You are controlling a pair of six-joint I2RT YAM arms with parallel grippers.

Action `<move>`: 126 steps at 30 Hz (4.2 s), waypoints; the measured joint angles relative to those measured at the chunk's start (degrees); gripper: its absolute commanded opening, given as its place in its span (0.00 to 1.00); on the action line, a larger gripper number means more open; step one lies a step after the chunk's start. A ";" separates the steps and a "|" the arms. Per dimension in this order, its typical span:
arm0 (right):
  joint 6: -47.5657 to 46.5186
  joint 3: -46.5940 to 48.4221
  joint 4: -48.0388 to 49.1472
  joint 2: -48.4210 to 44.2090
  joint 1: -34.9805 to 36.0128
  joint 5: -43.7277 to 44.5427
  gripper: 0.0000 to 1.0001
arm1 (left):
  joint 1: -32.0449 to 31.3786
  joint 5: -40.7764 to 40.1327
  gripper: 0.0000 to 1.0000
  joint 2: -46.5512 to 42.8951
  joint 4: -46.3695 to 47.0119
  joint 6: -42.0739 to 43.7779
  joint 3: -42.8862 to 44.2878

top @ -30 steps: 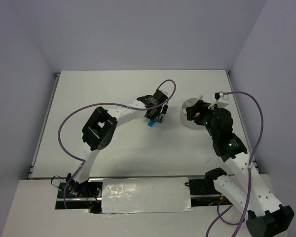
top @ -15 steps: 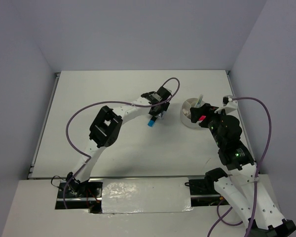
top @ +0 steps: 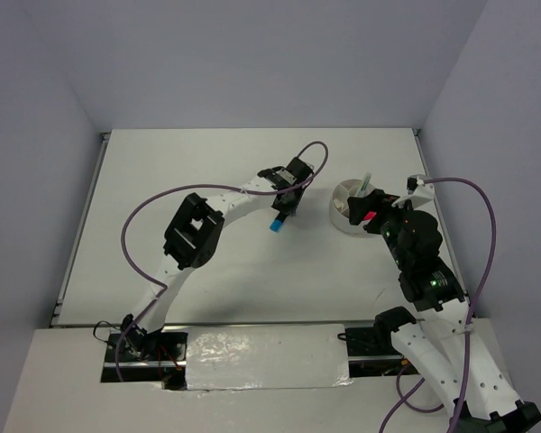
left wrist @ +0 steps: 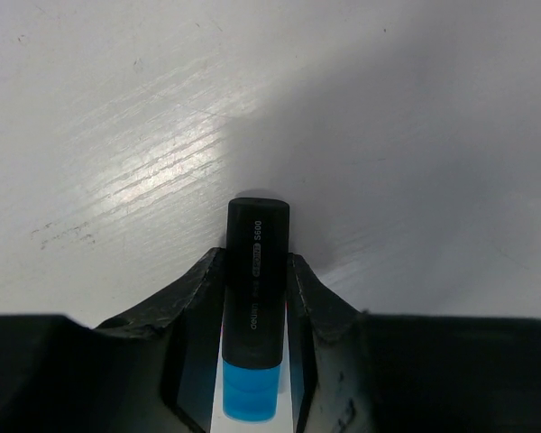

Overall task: Sort the stationery into containers
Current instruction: Pick up the pen from the center of the board, then place the pen in the storage box.

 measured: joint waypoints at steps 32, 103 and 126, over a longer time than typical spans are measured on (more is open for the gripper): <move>-0.09 -9.44 34.64 31.82 22.32 -11.41 0.76 | 3.21 1.60 0.00 -54.77 19.76 -55.93 -56.37; -15.52 1.62 24.35 33.20 20.65 -29.44 0.00 | 3.58 4.22 0.99 -71.01 18.27 -32.76 -56.74; -29.18 13.57 -7.30 34.25 21.77 -62.58 0.00 | 3.52 37.51 0.85 -97.15 53.48 -13.14 -88.65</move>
